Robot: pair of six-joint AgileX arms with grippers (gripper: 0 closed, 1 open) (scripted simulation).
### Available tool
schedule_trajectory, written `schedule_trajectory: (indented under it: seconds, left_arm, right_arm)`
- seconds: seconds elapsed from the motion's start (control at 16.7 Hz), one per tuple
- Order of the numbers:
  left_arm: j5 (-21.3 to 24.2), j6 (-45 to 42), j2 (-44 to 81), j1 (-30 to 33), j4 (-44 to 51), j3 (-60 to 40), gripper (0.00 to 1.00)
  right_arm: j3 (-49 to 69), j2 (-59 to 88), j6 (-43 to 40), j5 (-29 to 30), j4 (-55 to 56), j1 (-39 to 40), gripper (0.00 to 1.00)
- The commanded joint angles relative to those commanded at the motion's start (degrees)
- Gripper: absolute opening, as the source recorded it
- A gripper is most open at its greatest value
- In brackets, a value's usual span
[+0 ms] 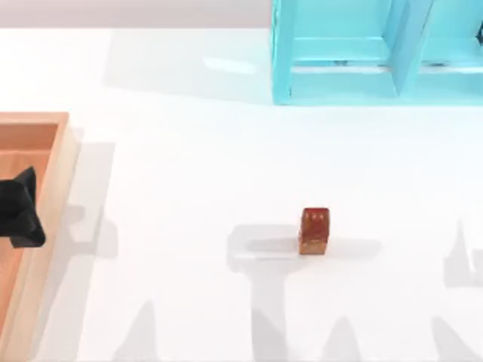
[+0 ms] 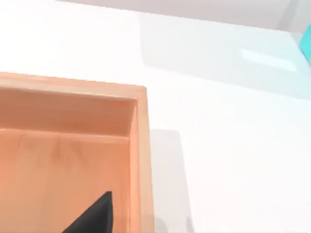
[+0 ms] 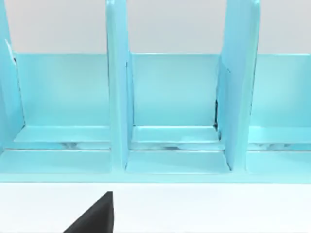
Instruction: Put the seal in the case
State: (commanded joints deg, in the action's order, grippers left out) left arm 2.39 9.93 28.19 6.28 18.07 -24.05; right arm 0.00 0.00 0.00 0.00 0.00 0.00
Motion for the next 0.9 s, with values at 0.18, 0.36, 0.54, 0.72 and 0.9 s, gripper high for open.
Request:
schedule_trajectory:
  seconds: [0.18,0.36,0.54,0.72,0.9]
  left_arm:
    - [0.6,5.2,16.9,4.0,11.4,-12.1,1.0]
    - [0.9,10.7,35.9,8.9,24.4,-25.3,1.0]
    - [0.8,16.3,55.3,14.7,37.7,-39.9,1.0]
    - [0.5,21.8,73.5,21.0,49.9,-56.0,1.0]
    - [0.0,27.0,89.1,27.5,59.7,-73.4,1.0]
  right_arm:
    - [0.0,0.0,0.0,0.0,0.0,0.0,1.0]
    - [0.0,0.0,0.0,0.0,0.0,0.0,1.0]
    - [0.0,0.0,0.0,0.0,0.0,0.0,1.0]
    - [0.0,0.0,0.0,0.0,0.0,0.0,1.0]
    - [0.0,0.0,0.0,0.0,0.0,0.0,1.0]
